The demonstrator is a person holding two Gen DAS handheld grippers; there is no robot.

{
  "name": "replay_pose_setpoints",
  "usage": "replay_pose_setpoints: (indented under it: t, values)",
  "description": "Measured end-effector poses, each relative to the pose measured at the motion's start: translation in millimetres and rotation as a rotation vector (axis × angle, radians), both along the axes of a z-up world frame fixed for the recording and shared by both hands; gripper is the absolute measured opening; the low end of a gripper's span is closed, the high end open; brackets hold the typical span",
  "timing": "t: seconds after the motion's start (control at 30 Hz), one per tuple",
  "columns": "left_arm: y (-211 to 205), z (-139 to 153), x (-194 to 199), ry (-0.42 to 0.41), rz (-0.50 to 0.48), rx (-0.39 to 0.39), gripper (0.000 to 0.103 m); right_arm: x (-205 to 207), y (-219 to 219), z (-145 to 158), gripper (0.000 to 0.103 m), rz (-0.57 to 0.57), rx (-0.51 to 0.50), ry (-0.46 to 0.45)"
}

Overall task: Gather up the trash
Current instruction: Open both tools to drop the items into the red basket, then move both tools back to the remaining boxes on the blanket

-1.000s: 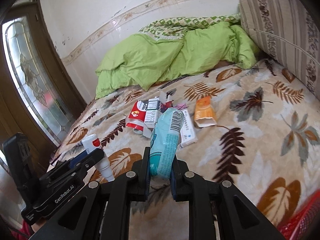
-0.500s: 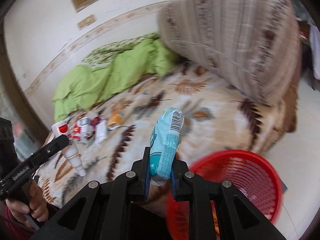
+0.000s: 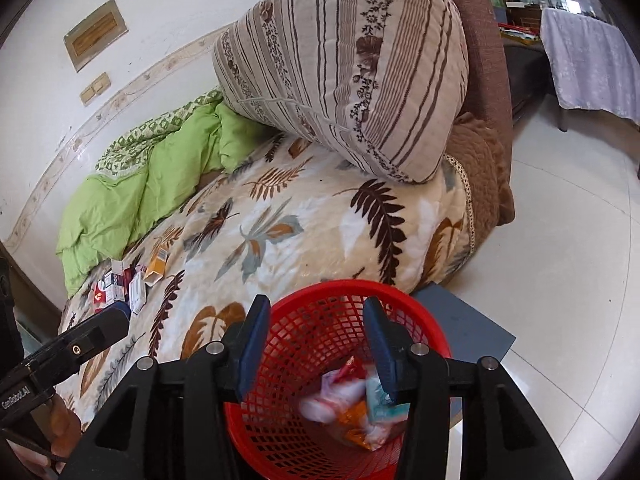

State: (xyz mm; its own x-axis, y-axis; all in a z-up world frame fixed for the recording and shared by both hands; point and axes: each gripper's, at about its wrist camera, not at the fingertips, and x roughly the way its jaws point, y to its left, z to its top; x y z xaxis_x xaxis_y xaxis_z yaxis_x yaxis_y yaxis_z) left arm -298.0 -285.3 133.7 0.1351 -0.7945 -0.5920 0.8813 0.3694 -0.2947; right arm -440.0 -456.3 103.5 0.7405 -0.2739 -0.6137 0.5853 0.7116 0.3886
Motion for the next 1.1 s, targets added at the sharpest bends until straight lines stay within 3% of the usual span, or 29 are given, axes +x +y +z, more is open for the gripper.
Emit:
replay_pose_setpoints:
  t: [0.3,0.5,0.77,0.87,1.0,1.1]
  values:
    - [62.7,-9.6,47.3,-0.020,0.186,0.072,0.057,42.2,28.5,1.3,0.053,0.135,0.022,0.005]
    - [120.5,-24.8,105.1,0.008,0.366,0.088,0.057,101.4,63.2,6.3,0.055,0.266,-0.016,0.038]
    - [185.6,-53.4,191.6,0.091,0.630,0.093,0.059,229.5,107.6,-0.4,0.061,0.439,-0.027,0.110]
    - [202.5,-69.4,215.9,0.083,0.717,0.112,0.059,282.5,120.6,-7.1,0.063,0.478,-0.037,0.148]
    - [219.0,-85.5,236.0,0.074,0.791,0.158,0.059,351.6,130.6,-20.1,0.066,0.492,-0.024,0.192]
    - [231.9,-83.8,244.9,0.067,0.825,0.138,0.059,395.4,138.4,-30.9,0.067,0.497,-0.022,0.225]
